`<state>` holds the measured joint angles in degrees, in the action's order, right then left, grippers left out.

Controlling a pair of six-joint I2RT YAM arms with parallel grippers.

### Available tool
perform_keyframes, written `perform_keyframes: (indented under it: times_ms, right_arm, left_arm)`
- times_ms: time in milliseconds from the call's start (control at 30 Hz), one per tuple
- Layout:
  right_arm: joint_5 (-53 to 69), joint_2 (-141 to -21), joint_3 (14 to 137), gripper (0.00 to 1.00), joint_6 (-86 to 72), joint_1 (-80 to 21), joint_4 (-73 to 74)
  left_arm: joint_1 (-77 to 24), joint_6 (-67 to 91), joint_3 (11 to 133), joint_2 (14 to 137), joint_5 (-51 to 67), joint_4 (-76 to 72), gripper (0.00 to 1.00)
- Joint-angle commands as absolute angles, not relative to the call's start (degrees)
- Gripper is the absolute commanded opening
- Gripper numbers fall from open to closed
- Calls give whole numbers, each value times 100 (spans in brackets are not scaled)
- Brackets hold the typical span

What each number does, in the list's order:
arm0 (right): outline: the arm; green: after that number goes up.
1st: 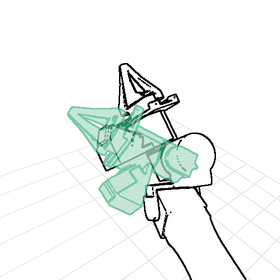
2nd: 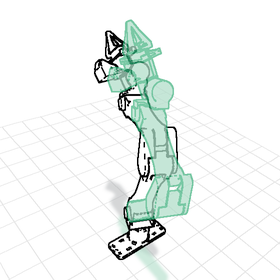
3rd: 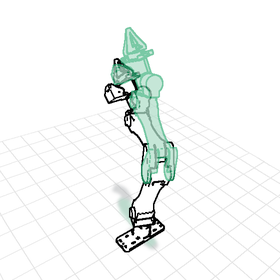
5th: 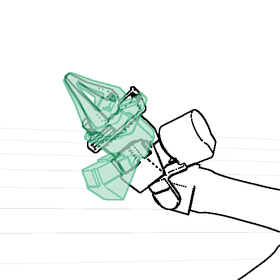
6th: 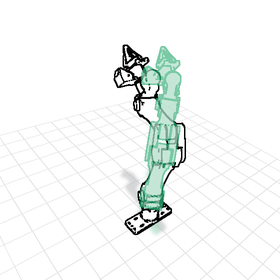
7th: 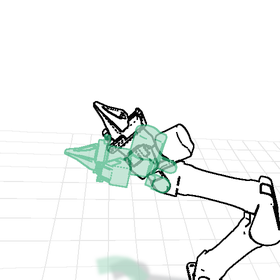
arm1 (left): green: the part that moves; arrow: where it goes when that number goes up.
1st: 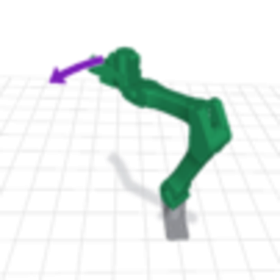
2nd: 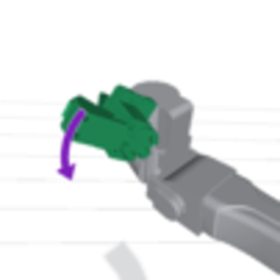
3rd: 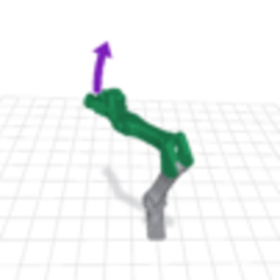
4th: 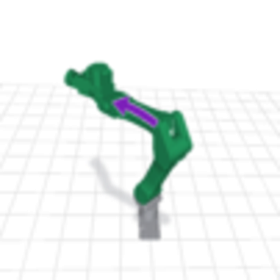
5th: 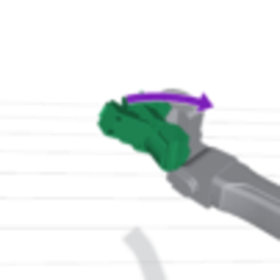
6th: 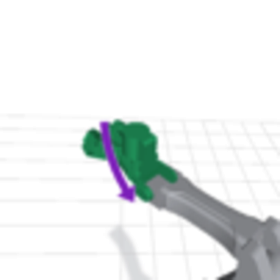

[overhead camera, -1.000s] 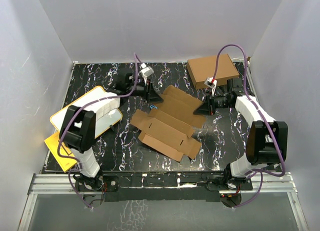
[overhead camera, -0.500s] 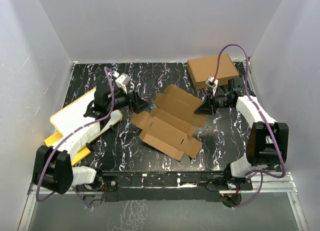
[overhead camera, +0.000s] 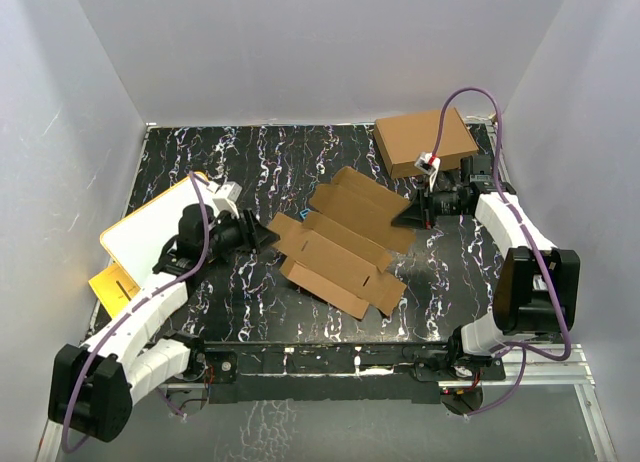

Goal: Fold the paper box

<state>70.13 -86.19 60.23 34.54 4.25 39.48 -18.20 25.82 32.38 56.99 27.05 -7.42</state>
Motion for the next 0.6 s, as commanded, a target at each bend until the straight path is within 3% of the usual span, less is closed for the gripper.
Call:
perform_keyframes:
  times_ms: [0,133,333,567]
  right_arm:
    - [7154,-8238,6209,8,3747,479,3819]
    - [7161,-8199,6196,8,3761,500,3823]
    - [7186,-8200,6188,8,3763,501,3826]
    - [7229,-8215,6179,8,3768,495,3825]
  left_arm:
    - [-1793,3302,2813,5347,2502,-508,41]
    - [-1794,3458,2580,5182,2376,-424,38]
    - [-1796,3535,2300,5361,2219,-463,27]
    - [-1798,3960,1748,6032,2903,-2172,27]
